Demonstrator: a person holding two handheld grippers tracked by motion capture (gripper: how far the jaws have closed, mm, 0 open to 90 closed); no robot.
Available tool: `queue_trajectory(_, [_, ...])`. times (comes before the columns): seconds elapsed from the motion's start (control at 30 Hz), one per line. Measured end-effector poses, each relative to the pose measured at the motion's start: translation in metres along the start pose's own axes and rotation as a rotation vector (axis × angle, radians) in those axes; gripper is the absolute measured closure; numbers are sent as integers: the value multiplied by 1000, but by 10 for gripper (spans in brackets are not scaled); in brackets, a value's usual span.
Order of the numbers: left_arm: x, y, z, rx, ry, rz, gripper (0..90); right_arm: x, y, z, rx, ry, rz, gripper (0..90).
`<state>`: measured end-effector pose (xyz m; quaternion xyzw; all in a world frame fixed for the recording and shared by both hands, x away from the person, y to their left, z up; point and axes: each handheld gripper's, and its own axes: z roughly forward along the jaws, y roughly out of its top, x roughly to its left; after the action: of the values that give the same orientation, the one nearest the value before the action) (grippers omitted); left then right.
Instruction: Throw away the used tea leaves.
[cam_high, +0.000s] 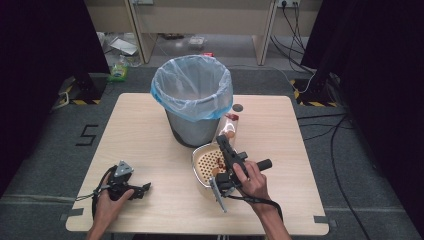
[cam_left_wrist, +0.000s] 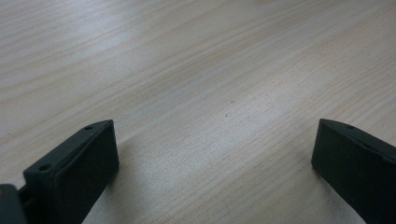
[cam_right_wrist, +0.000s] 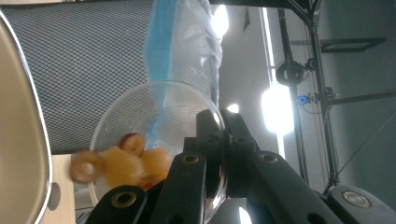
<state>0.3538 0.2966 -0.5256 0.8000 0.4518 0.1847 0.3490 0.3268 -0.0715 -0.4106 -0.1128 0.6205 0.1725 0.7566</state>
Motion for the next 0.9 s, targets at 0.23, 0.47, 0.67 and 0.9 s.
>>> queue_trajectory(0.23, [0,0,0,1,0,1,0,-7,5,-3,-35,-29,-3,872])
queue_trajectory(0.47, [0,0,0,0,0,2,0,-5,0,0,-12,1,43,872])
queue_trajectory(0.67, [0,0,0,0,0,1,0,-10,-5,0,-8,-11,91,871])
queue_trajectory(0.9, [0,0,0,0,0,1,0,-23,-11,4,-4,37,304,869])
